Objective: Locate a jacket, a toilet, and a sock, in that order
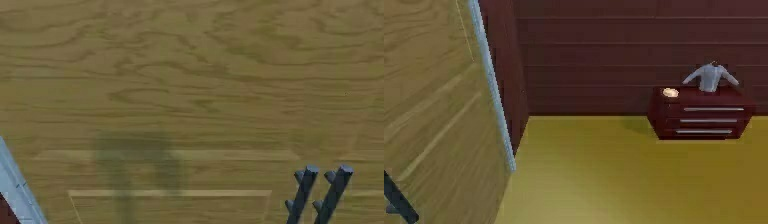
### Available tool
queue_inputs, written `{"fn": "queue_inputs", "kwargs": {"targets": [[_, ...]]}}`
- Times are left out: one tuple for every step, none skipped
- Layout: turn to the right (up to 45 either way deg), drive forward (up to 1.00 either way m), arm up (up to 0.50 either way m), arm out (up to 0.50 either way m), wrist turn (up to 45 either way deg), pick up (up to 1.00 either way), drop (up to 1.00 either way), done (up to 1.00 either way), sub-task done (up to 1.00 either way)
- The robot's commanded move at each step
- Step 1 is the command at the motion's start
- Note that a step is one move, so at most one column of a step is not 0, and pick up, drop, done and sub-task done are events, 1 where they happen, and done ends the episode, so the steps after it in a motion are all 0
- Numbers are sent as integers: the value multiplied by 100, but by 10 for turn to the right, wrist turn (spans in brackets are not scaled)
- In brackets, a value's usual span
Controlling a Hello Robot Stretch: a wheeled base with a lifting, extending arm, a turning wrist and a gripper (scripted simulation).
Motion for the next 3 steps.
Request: {"fn": "queue_inputs", "kwargs": {"targets": [[-450,0,0,0,0,0,0,0,0],[-450,0,0,0,0,0,0,0,0],[-450,0,0,0,0,0,0,0,0]]}}
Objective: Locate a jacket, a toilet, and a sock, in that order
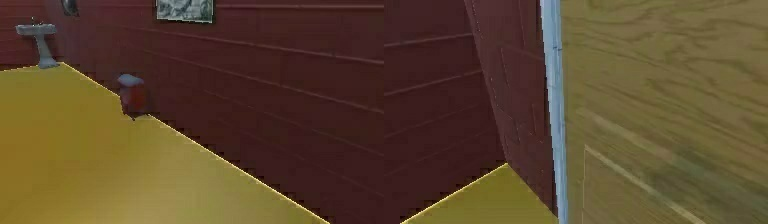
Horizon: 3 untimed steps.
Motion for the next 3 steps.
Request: {"fn": "queue_inputs", "kwargs": {"targets": [[-420,0,0,0,0,0,0,0,0],[-30,0,0,0,0,0,0,0,0],[0,15,0,0,0,0,0,0,0]]}}
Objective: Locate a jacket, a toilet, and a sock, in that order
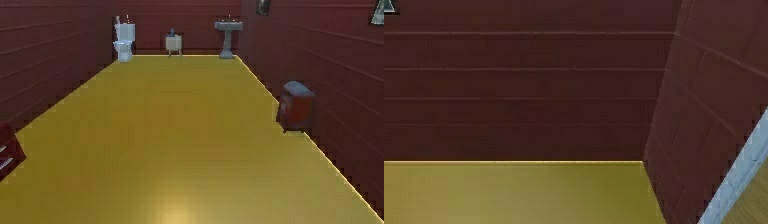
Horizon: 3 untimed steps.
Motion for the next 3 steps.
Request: {"fn": "queue_inputs", "kwargs": {"targets": [[-450,0,0,0,0,0,0,0,0],[-270,0,0,0,0,0,0,0,0],[0,100,0,0,0,0,0,0,0]]}}
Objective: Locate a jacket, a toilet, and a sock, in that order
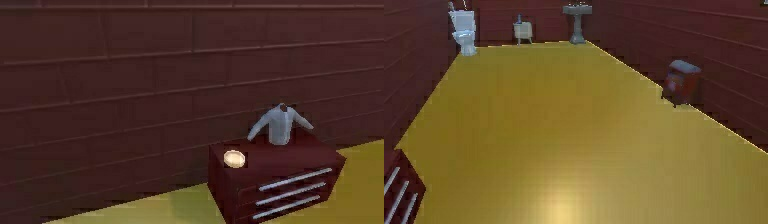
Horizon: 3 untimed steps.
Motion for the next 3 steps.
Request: {"fn": "queue_inputs", "kwargs": {"targets": [[0,35,0,0,0,0,0,0,0],[330,0,0,0,0,0,0,0,0],[0,0,0,0,0,0,0,0,100]]}}
